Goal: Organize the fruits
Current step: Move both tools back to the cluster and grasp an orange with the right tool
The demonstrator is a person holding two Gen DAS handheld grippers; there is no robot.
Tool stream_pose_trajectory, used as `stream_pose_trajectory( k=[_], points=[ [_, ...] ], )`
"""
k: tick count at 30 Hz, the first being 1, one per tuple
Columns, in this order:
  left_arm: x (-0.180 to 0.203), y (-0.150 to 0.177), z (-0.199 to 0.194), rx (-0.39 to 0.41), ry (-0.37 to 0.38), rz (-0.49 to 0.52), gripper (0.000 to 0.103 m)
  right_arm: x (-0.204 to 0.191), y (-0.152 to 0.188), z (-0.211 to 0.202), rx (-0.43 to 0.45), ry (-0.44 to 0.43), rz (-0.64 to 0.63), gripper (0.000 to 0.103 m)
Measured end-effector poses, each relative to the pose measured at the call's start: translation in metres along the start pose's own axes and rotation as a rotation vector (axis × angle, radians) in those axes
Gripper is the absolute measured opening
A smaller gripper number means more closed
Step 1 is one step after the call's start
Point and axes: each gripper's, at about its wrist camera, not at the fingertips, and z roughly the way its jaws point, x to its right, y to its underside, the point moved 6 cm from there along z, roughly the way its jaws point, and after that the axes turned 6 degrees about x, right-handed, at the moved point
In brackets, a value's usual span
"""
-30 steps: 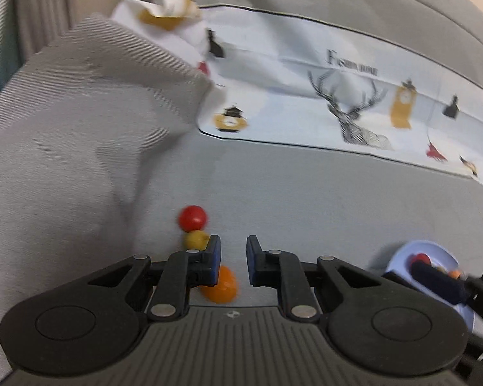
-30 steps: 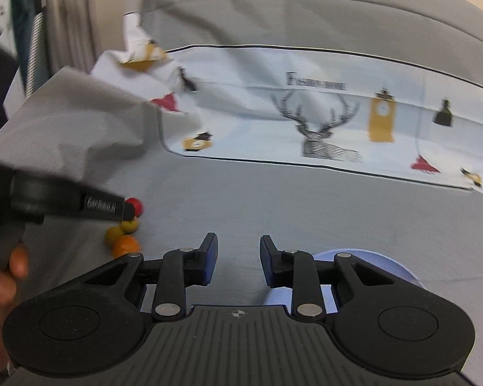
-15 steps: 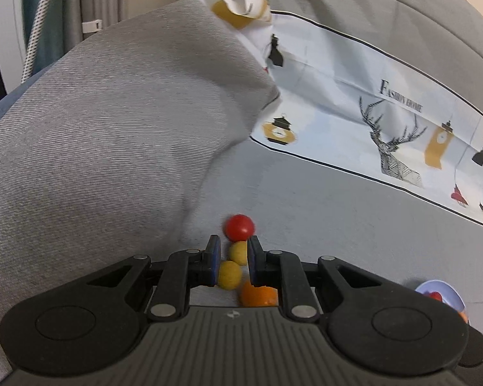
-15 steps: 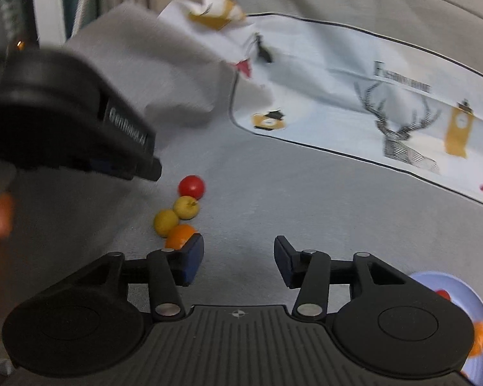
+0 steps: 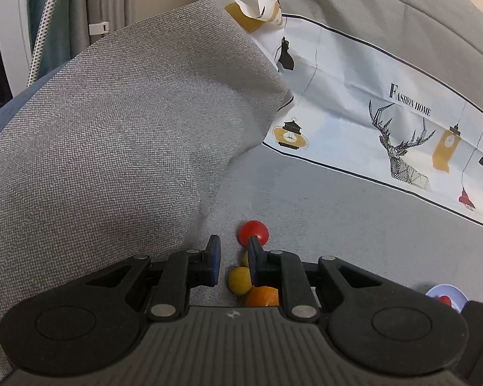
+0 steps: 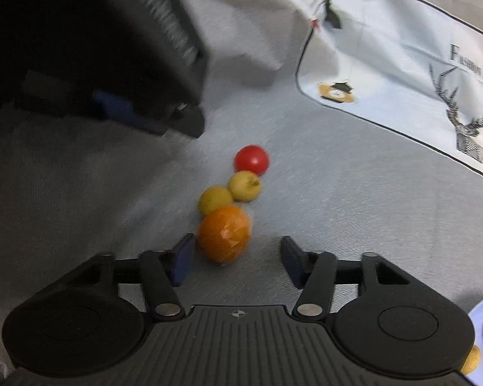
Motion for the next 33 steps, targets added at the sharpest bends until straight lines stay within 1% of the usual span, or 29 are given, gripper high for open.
stream_pose_trajectory(
  k=[2,8,11,13,14,15,17,20,22,23,25,26,27,28,30,31,32,33],
  points=[
    [0.0,0.001,0.0,-0.002,-0.001,0.003,0.02,-0.002,0.001,-0.001,0.006,-0.003,-0.008,0.035],
    [0.001,0.002,0.002,-0.012,0.003,0.005,0.02,0.01,0.0,-0.02,0.038,0.015,0.015,0.033],
    [0.001,0.004,0.003,-0.026,0.012,0.003,0.02,0.024,0.003,-0.037,0.037,0.043,0.057,0.032],
    [-0.002,0.004,0.003,-0.028,0.031,-0.01,0.019,0.033,0.007,-0.053,0.045,0.062,0.076,0.029],
    [-0.003,0.004,0.003,-0.031,0.041,-0.014,0.019,0.037,0.01,-0.061,0.049,0.069,0.085,0.011],
    [-0.004,0.004,0.003,-0.034,0.057,-0.019,0.02,0.042,0.015,-0.069,0.044,0.078,0.096,0.004],
    [-0.006,0.005,0.002,-0.044,0.087,-0.029,0.02,0.05,0.022,-0.082,0.037,0.1,0.108,0.004],
    [-0.008,0.004,0.0,-0.042,0.108,-0.044,0.02,0.057,0.041,-0.099,0.062,0.098,0.143,0.004],
    [-0.009,0.004,-0.001,-0.04,0.113,-0.05,0.02,0.058,0.055,-0.101,0.027,0.104,0.149,0.006],
    [-0.009,0.004,-0.001,-0.039,0.112,-0.048,0.02,0.058,0.055,-0.104,0.053,0.105,0.144,0.006],
    [-0.007,0.006,-0.001,-0.047,0.106,-0.035,0.02,0.057,0.055,-0.103,0.089,0.089,0.153,0.016],
    [-0.005,0.009,0.001,-0.06,0.111,-0.022,0.023,0.056,0.056,-0.1,0.088,0.075,0.16,0.027],
    [-0.003,0.012,0.004,-0.076,0.119,-0.008,0.024,0.053,0.058,-0.097,0.089,0.058,0.16,0.032],
    [-0.001,0.015,0.007,-0.092,0.124,0.005,0.026,0.048,0.057,-0.095,0.097,0.038,0.148,0.032],
    [0.005,0.023,0.013,-0.132,0.125,0.049,0.027,0.035,0.055,-0.087,0.1,-0.012,0.108,0.038],
    [0.007,0.026,0.017,-0.143,0.122,0.069,0.027,0.027,0.055,-0.085,0.098,-0.039,0.086,0.04],
    [0.009,0.028,0.02,-0.152,0.117,0.081,0.027,0.017,0.055,-0.084,0.096,-0.061,0.058,0.042],
    [0.009,0.029,0.023,-0.16,0.112,0.087,0.027,0.01,0.056,-0.082,0.091,-0.064,0.022,0.049]
  ],
)
